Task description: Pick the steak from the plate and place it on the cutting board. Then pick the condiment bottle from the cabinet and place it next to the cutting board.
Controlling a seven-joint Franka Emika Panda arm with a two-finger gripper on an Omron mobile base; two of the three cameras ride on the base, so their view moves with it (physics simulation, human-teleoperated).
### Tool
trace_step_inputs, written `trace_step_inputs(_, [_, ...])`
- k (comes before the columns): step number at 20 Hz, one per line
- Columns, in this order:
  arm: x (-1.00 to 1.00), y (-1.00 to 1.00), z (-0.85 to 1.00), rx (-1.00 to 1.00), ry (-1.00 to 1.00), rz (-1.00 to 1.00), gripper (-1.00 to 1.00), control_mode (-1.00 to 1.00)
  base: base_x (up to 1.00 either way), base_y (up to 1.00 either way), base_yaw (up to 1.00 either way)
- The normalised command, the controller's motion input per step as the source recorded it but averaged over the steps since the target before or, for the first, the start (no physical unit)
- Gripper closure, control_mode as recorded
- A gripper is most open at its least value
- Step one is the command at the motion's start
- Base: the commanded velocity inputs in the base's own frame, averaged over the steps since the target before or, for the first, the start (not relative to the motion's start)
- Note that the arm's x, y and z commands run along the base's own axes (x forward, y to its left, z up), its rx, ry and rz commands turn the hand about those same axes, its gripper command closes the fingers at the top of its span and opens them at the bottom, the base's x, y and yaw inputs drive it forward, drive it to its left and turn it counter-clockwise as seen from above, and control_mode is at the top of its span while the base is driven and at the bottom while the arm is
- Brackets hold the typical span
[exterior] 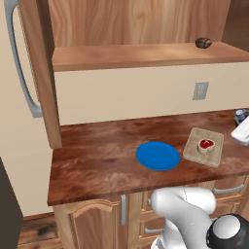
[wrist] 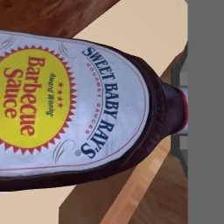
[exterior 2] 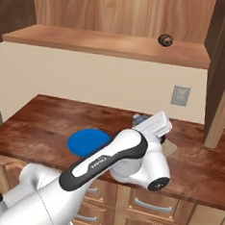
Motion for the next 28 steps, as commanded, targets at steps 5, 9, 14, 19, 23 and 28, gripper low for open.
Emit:
trace_step_inputs(5, [0.11, -0.1, -0.29, -0.03, 0.0, 0.0, 1.0, -1.0, 0.0, 0.0, 0.0])
trace_step_inputs(9, [0.16, -0.1, -0.31, 0.0, 0.01, 0.0, 1.0, -1.0, 0.0, 0.0, 0.0])
trace_step_inputs(14, [0.15, -0.14, -0.29, 0.03, 0.1, 0.0, 1.0, -1.0, 0.0, 0.0, 0.0])
trace_step_inputs(19, [0.07, -0.2, -0.2, 0.07, 0.18, 0.0, 1.0, -1.0, 0.0, 0.0, 0.0])
trace_step_inputs(23, [0.0, -0.21, -0.05, 0.09, 0.22, 0.0, 1.0, -1.0, 0.0, 0.0, 0.0])
trace_step_inputs(28, [0.0, -0.12, 0.0, 0.14, 0.19, 0.0, 1.0, -1.0, 0.0, 0.0, 0.0])
